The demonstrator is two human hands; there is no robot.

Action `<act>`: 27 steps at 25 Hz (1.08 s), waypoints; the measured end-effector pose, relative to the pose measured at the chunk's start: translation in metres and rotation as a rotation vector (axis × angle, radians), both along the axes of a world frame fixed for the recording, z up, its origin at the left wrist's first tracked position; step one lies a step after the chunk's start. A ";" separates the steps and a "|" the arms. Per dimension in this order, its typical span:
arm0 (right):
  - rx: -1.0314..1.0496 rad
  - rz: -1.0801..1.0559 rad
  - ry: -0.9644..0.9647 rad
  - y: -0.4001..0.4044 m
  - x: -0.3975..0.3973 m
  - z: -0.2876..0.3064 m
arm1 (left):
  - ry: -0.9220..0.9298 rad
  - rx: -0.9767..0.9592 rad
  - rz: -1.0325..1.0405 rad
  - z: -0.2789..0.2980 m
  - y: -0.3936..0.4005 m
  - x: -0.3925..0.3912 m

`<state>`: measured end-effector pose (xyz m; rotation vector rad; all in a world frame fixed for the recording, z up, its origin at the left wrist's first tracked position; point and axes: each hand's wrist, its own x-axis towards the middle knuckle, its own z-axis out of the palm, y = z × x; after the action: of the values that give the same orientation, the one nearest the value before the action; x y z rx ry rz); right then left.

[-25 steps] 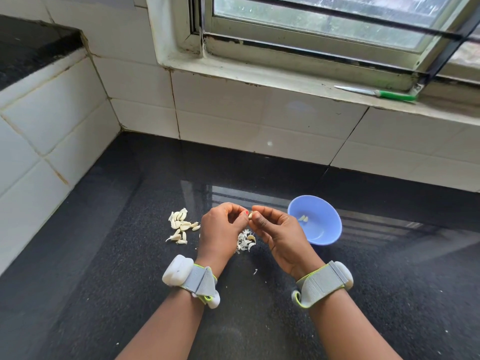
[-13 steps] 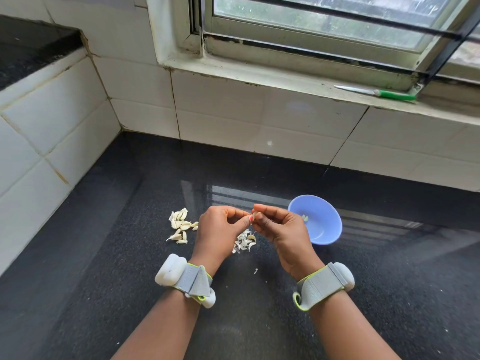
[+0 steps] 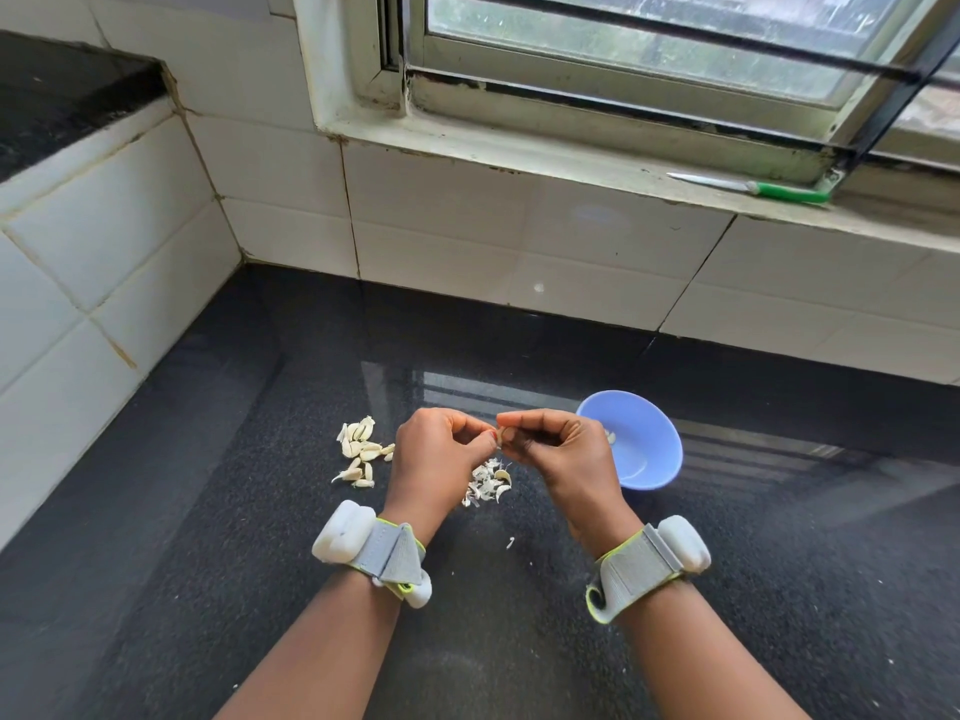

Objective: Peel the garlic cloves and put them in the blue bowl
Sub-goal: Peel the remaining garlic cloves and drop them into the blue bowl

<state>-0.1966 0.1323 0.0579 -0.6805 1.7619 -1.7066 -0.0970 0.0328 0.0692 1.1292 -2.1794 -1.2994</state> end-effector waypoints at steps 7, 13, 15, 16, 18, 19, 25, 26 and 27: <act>-0.073 -0.029 -0.220 0.002 -0.002 -0.003 | 0.130 0.197 -0.017 -0.003 -0.002 0.001; 0.044 -0.047 0.084 0.000 -0.002 -0.008 | 0.023 0.066 0.001 -0.003 0.001 -0.001; 0.080 -0.065 0.182 0.000 -0.003 -0.011 | -0.003 0.030 0.024 -0.002 0.004 -0.003; 0.090 -0.075 0.211 0.001 -0.002 -0.013 | -0.014 0.014 0.038 -0.002 0.005 -0.004; 0.083 -0.089 0.219 0.001 0.000 -0.013 | -0.029 -0.019 0.073 -0.002 0.008 -0.006; 0.070 -0.093 0.193 0.001 0.002 -0.012 | -0.030 -0.031 0.088 -0.002 0.008 -0.006; -0.133 -0.108 -0.384 -0.001 0.007 -0.003 | 0.097 0.096 0.096 -0.005 0.005 -0.006; -0.155 -0.108 -0.454 0.000 0.007 -0.003 | 0.152 0.173 0.107 -0.006 0.005 -0.006; -0.171 -0.107 -0.506 0.000 0.006 -0.002 | 0.207 0.253 0.122 -0.005 0.005 -0.005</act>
<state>-0.1902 0.1322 0.0560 -0.1918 1.3284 -1.9099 -0.1019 0.0375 0.0639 1.1421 -1.8083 -1.5925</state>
